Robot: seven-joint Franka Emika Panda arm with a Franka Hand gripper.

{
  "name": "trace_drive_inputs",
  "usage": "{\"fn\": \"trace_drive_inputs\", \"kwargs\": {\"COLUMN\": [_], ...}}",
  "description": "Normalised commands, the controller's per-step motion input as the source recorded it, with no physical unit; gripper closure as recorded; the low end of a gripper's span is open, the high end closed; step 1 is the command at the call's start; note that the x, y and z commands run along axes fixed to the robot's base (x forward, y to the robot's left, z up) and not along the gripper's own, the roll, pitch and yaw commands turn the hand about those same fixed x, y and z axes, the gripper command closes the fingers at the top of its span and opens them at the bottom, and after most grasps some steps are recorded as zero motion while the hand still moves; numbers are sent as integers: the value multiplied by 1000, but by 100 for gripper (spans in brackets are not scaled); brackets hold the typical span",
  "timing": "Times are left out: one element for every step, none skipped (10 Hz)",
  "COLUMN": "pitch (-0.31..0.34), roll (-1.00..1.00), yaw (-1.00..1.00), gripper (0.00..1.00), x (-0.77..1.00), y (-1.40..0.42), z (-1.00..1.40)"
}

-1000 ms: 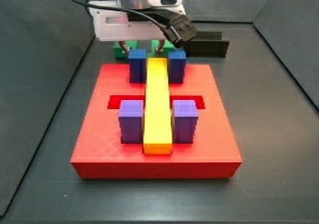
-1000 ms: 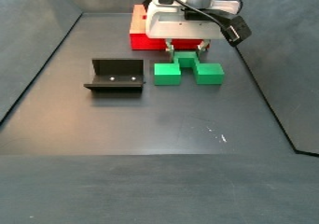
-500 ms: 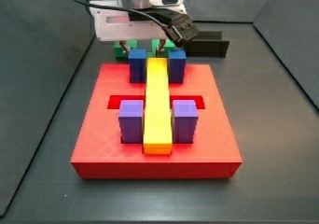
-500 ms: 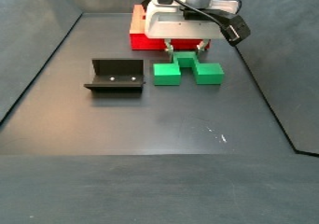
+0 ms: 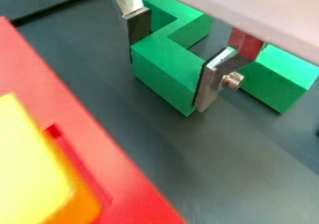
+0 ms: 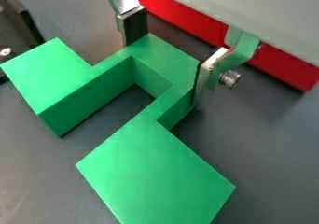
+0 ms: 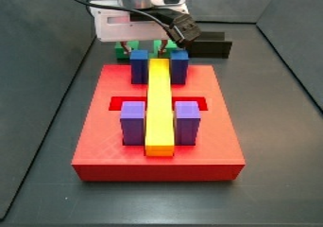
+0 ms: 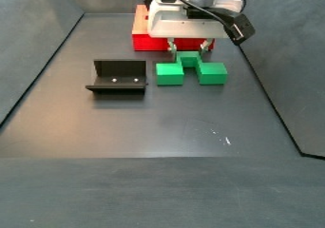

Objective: Pick up the green object. Move up. Place the green object on the fixture. Regrasp the green object. Move to above the board. Insert the green object.
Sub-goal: Pick up the green object, then move up, then place the green object on the fixture.

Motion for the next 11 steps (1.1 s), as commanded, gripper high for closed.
{"fn": "trace_drive_inputs", "kwargs": {"pitch": [0,0,17,39,10,0,0,131,83,66,106], "roll": [0,0,-13,-6,-3,-17,-246,-660,-720,-746,-680], "yaw": [0,0,4,10,7,0,-126,-191,-266,-331,-343], "gripper": [100,100,100,100,100,100,100,100,100,100,100], "x": [0,0,-17,-41,-8,0,0,537,674,680,806], "y": [0,0,-77,-49,-31,0,63,351,211,149,91], "z": [0,833,797,589,293,0,229,663,697,720,546]}}
